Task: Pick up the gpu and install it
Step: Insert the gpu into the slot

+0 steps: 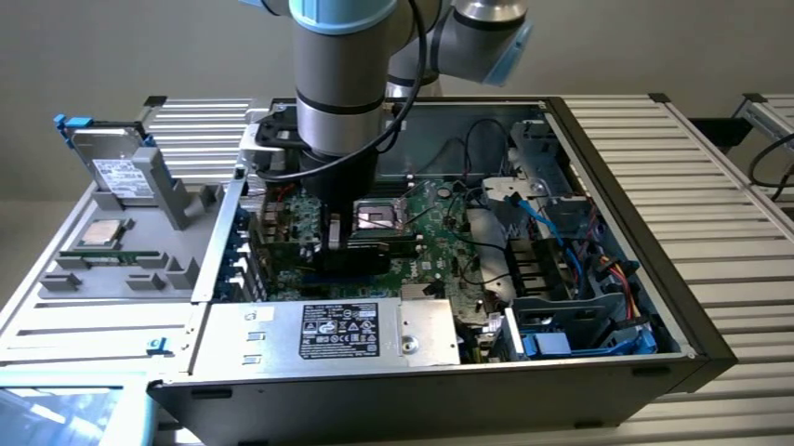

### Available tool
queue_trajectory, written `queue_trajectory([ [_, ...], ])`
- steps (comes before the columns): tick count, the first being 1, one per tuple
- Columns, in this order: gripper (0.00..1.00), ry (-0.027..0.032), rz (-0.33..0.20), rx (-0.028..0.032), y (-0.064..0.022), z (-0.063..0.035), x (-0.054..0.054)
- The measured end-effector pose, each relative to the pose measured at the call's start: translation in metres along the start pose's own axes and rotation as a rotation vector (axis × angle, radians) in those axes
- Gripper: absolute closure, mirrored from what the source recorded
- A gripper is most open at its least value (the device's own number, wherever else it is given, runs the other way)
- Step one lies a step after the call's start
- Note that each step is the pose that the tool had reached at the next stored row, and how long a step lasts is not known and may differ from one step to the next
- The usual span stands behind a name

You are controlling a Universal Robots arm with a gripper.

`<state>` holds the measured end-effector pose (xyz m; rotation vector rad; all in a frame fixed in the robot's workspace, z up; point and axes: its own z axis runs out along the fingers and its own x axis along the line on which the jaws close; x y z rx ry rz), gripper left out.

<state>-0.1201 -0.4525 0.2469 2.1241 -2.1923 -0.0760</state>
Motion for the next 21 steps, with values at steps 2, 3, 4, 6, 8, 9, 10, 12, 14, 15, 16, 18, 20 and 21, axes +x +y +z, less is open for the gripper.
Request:
queue_trajectory([
  [2,0.72,0.0000,0.000,0.0000,0.0000,0.0001,0.0000],
  [3,0.72,-0.0001,0.000,0.0001,0.0000,0.0002,0.0000],
  [4,0.72,-0.0001,0.000,0.0001,0.0000,0.0002,0.0000],
  [6,0.72,-0.0001,-0.001,0.0001,0.0000,0.0003,0.0001],
  [8,0.72,0.0002,-0.001,0.0000,0.0000,0.0004,0.0002],
  [9,0.72,0.0003,-0.001,0.0000,0.0000,0.0004,0.0002],
  [10,0.72,0.0003,-0.001,0.0000,0.0000,0.0004,0.0002],
  [12,0.72,0.0003,-0.001,0.0000,-0.0001,0.0005,0.0002],
  [14,0.72,0.0002,-0.001,0.0000,-0.0001,0.0005,0.0002],
  [15,0.72,0.0002,-0.001,0.0000,-0.0001,0.0005,0.0002],
  [16,0.72,0.0002,-0.001,0.0000,-0.0001,0.0006,0.0002],
  [18,0.72,-0.0002,-0.001,-0.0009,-0.0002,0.0008,0.0009],
  [20,0.72,0.0001,-0.001,-0.0029,-0.0002,0.0007,0.0014],
  [21,0.72,0.0004,-0.001,-0.0052,-0.0002,0.0006,0.0014],
])
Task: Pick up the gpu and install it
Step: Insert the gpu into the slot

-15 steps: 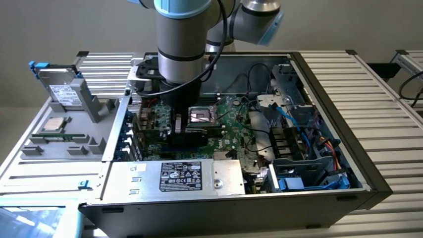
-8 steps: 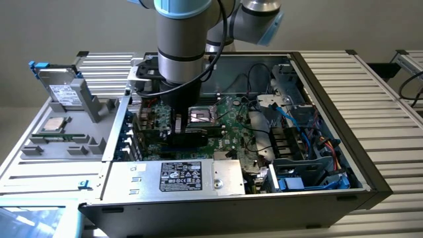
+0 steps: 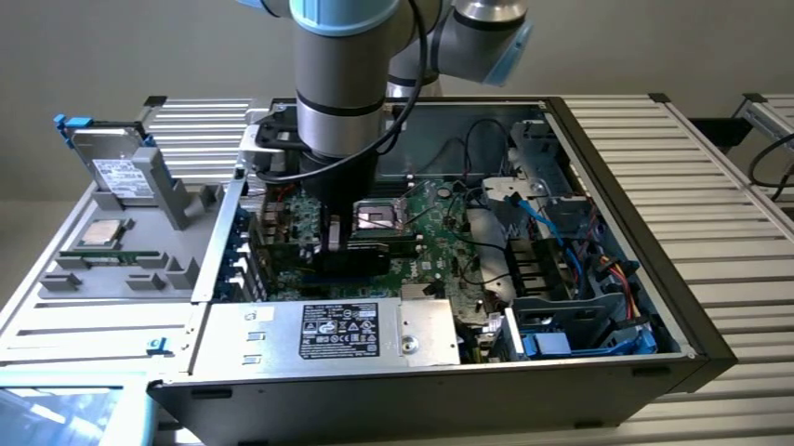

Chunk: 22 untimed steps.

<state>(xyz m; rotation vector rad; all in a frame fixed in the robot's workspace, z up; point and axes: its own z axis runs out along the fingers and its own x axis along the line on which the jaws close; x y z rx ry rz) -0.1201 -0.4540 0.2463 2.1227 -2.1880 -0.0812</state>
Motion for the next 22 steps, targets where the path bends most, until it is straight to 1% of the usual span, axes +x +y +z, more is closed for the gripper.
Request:
queue_trajectory([
  [2,0.72,0.0008,0.000,-0.0033,0.0000,0.0000,0.0001],
  [5,0.72,0.0008,-0.001,-0.0065,-0.0003,0.0001,0.0000],
  [15,0.72,0.0021,-0.010,-0.0063,-0.0014,0.0008,0.0000],
  [22,0.72,0.0019,-0.010,-0.0061,-0.0014,0.0013,0.0000],
])
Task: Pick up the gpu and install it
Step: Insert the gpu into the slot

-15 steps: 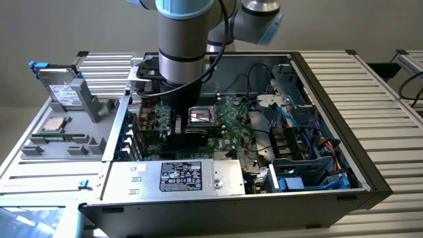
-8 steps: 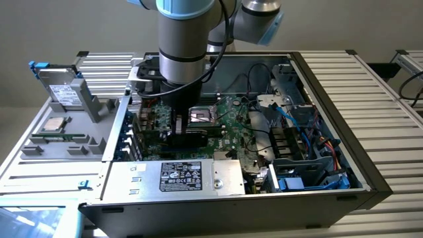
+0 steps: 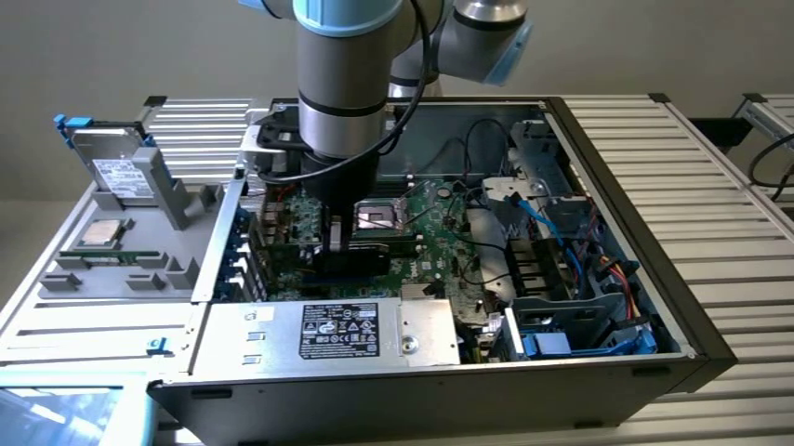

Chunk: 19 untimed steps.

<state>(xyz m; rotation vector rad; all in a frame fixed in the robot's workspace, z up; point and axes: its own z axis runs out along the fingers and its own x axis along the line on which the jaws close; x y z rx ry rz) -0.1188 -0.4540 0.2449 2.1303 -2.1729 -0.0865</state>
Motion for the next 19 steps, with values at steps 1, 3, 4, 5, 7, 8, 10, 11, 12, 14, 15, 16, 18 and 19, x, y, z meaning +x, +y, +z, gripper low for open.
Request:
queue_trajectory([
  [1,0.72,0.0000,0.000,0.0000,0.0000,0.0000,0.0000],
  [3,0.72,0.0000,0.000,0.0000,0.0000,0.0000,0.0000],
  [4,0.72,-0.0002,0.000,0.0001,0.0000,0.0001,0.0002],
  [5,0.72,-0.0013,0.000,0.0000,-0.0001,0.0001,0.0007],
  [7,0.72,-0.0015,0.000,0.0001,-0.0001,0.0002,0.0007],
  [8,0.72,-0.0014,0.000,0.0001,-0.0001,0.0001,0.0007],
  [10,0.72,-0.0013,0.000,0.0000,-0.0001,0.0001,0.0007],
  [11,0.72,-0.0013,0.000,-0.0001,-0.0001,0.0001,0.0007],
  [12,0.72,-0.0012,0.000,-0.0001,-0.0001,0.0002,0.0007],
  [14,0.72,-0.0016,0.000,-0.0001,-0.0001,0.0002,0.0007],
  [15,0.72,-0.0017,0.000,0.0000,-0.0001,0.0004,0.0008],
  [16,0.72,-0.0015,-0.001,-0.0001,-0.0002,0.0005,0.0008],
  [18,0.72,-0.0015,-0.001,-0.0002,-0.0002,0.0009,0.0007],
  [19,0.72,-0.0017,-0.001,-0.0002,-0.0002,0.0012,0.0007],
])
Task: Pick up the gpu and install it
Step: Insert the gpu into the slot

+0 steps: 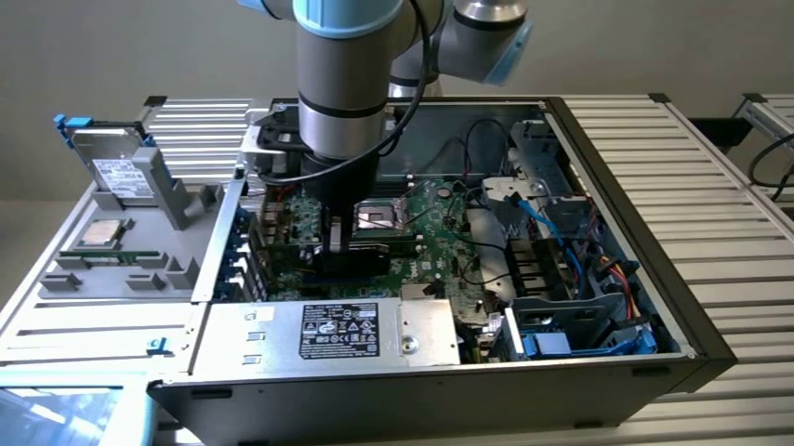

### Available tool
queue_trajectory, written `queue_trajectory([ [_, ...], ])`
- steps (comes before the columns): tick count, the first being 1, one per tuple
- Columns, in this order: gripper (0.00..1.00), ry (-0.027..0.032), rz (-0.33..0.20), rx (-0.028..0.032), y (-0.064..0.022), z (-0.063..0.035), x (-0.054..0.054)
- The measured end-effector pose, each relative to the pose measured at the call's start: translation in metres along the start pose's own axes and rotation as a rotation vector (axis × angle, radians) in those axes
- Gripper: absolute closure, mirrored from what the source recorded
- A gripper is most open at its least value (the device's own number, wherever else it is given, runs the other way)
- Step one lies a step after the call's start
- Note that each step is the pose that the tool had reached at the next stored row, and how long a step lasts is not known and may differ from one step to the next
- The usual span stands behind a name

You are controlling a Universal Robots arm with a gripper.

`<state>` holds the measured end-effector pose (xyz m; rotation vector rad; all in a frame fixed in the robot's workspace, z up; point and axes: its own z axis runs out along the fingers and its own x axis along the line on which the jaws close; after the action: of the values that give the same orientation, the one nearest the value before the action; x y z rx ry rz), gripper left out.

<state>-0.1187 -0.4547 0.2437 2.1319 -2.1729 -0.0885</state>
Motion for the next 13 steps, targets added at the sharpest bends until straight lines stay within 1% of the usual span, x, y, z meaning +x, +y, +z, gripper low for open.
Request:
queue_trajectory([
  [8,0.72,0.0004,-0.003,0.0002,-0.0001,0.0020,-0.0003],
  [13,0.72,-0.0006,-0.004,0.0004,-0.0002,0.0020,-0.0002],
])
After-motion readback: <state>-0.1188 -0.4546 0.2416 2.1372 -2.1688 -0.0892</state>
